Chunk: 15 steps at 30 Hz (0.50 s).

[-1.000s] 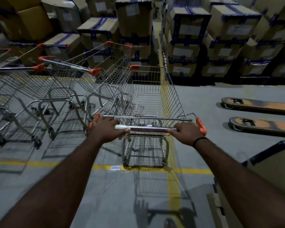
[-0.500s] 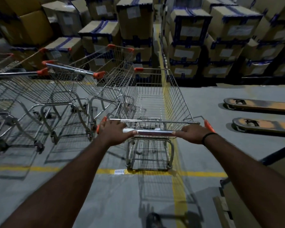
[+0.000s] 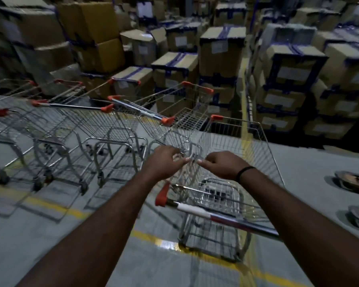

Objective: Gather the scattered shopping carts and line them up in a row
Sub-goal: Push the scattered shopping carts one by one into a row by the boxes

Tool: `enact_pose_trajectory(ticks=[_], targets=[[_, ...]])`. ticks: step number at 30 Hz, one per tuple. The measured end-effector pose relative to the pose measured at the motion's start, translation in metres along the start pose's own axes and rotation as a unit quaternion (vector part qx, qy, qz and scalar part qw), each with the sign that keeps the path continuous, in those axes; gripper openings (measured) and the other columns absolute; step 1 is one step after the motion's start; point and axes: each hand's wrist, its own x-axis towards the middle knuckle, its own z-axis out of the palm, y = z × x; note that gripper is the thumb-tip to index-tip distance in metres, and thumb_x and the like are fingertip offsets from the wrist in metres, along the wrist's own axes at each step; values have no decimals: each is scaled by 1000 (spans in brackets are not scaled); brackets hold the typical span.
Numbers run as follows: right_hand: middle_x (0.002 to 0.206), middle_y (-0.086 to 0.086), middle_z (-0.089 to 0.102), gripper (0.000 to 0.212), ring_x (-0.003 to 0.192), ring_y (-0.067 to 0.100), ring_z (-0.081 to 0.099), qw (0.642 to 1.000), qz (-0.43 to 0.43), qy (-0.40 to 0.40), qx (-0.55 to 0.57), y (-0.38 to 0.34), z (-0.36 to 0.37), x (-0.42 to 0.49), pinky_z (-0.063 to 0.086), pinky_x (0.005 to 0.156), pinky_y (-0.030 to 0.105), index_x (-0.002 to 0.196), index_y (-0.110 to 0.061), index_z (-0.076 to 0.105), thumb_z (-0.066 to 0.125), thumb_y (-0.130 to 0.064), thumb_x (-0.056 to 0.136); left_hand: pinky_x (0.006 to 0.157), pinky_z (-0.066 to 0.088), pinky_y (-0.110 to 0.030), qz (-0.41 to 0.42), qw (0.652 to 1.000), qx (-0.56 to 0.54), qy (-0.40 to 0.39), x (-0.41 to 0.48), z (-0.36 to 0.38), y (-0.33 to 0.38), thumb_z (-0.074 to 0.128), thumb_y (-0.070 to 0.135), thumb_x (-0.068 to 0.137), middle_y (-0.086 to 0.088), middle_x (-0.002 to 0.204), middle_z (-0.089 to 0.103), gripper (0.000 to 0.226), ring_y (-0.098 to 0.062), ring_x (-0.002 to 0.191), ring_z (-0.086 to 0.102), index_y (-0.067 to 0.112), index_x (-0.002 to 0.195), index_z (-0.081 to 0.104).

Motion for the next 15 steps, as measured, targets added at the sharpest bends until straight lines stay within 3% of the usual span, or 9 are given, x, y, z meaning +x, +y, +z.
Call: enact_pose_trajectory(ticks=[6, 12, 15], targets=[[79, -9, 61, 48, 77, 13, 59, 998, -46, 26, 15, -70, -9, 80, 42, 62, 32, 80, -34, 59, 39, -76, 90, 94, 52, -43, -14, 999, 7, 41, 42, -52, -68, 58, 69, 86, -3, 128, 67, 64, -22, 116, 61, 20, 127, 67], [97, 0, 69, 49, 89, 19, 62, 996, -61, 51, 26, -163, -5, 160, 52, 78, 36, 98, -24, 70, 45, -66, 94, 96, 52, -44, -21, 999, -2, 45, 81, -108, -172, 59, 67, 87, -2, 130, 67, 64, -20, 116, 63, 20, 129, 66], [96, -3, 71, 52, 95, 14, 58, 996, -52, 72, 19, -206, 0, 202, 45, 99, 48, 98, -29, 69, 42, -73, 91, 98, 51, -45, -27, 999, 2, 43, 102, -140, -221, 59, 66, 87, -2, 132, 66, 63, -21, 120, 62, 20, 129, 65]])
